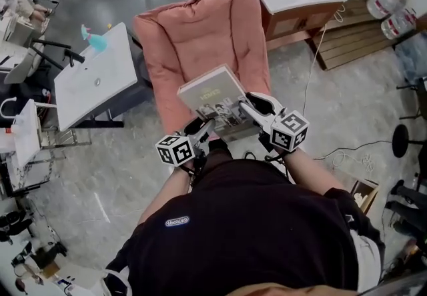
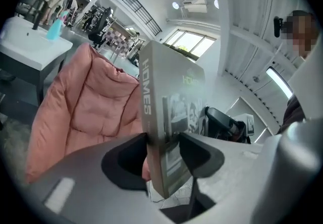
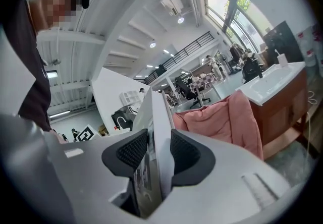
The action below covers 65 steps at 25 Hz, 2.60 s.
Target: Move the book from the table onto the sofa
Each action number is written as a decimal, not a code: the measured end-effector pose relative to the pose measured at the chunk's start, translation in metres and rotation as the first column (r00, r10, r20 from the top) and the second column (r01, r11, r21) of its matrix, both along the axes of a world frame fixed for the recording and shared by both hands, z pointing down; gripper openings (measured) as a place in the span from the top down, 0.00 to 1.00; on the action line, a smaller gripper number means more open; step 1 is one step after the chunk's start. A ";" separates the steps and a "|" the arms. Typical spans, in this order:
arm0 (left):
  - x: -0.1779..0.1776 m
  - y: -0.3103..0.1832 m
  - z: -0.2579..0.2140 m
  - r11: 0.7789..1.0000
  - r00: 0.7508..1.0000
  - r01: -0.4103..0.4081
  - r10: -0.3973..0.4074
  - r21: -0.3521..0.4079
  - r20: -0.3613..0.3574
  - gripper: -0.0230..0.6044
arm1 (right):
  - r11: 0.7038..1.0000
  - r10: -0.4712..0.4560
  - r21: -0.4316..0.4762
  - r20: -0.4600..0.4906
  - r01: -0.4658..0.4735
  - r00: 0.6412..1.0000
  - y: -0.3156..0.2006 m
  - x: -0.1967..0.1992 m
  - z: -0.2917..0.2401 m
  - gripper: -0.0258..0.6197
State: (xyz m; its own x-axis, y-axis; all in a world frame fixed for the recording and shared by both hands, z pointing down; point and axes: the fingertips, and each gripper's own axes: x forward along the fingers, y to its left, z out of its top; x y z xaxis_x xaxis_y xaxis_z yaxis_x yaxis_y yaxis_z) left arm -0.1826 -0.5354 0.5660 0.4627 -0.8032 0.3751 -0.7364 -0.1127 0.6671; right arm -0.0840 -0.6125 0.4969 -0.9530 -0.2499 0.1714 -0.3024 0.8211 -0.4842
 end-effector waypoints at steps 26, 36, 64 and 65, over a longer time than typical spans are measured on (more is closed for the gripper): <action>-0.108 -0.059 0.256 0.887 0.975 -0.215 0.170 -0.408 -0.144 0.64 | 0.915 0.050 -0.382 -0.219 -0.133 0.975 -0.067 -0.105 0.271 0.70; -0.105 -0.069 0.307 0.853 0.969 -0.245 0.192 -0.461 -0.158 0.64 | 0.859 0.095 -0.473 -0.230 -0.196 0.968 -0.076 -0.095 0.333 0.70; -0.107 -0.055 0.489 0.652 0.934 -0.358 0.264 -0.669 -0.243 0.69 | 0.716 -0.044 -0.626 -0.481 -0.308 0.876 -0.064 -0.089 0.550 0.76; -0.106 -0.056 0.493 0.648 0.934 -0.356 0.262 -0.673 -0.242 0.69 | 0.713 -0.047 -0.628 -0.487 -0.312 0.872 -0.064 -0.089 0.554 0.76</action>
